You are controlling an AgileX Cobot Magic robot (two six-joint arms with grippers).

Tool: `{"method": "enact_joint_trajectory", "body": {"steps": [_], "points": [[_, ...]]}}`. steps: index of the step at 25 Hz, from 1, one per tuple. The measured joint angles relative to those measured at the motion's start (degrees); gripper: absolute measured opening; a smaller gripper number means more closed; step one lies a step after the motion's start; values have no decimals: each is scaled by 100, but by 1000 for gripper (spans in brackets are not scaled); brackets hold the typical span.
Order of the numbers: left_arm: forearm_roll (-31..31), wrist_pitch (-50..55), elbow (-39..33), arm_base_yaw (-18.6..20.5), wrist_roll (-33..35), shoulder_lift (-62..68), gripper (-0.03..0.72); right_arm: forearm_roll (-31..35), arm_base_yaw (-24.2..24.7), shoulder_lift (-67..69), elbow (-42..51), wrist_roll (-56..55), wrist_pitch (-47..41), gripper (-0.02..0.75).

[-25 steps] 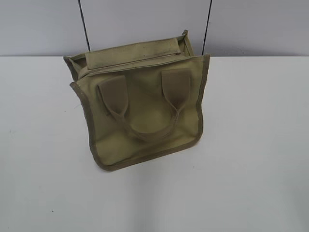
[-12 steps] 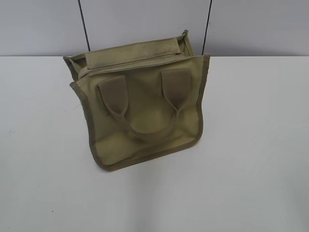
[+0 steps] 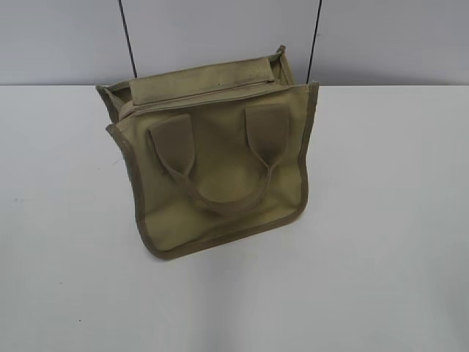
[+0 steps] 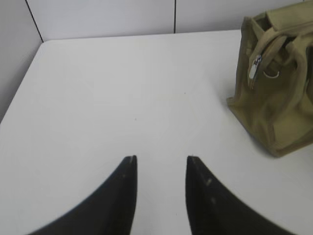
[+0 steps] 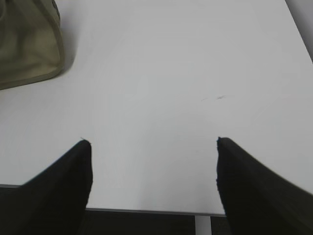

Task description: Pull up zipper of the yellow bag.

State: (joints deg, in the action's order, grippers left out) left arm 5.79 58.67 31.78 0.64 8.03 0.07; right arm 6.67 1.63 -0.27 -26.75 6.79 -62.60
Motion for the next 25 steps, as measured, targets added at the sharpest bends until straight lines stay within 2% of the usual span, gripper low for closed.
{"method": "enact_joint_trajectory", "body": {"steps": [5, 7, 10, 14, 17, 22, 25], "points": [[16, -1143, 79, 0, 0, 456, 538, 5, 0, 0, 0, 0, 0, 575], [38, -1668, 79, 0, 0, 731, 571, 5, 0, 0, 0, 0, 0, 575], [129, -2924, -45, 0, 0, 1253, 524, 5, 0, 0, 0, 0, 0, 575], [212, -4862, -664, 0, 0, 2029, 441, 5, 0, 0, 0, 0, 0, 575], [251, -6284, -1210, 0, 0, 2712, 428, 5, 0, 0, 0, 0, 0, 575], [194, -7548, -1837, -14, -197, 4076, 424, 5, 0, 0, 0, 0, 0, 575], [-325, -8240, -1972, -208, -713, 4997, 419, 5, 0, 0, 0, 0, 0, 575]]}}
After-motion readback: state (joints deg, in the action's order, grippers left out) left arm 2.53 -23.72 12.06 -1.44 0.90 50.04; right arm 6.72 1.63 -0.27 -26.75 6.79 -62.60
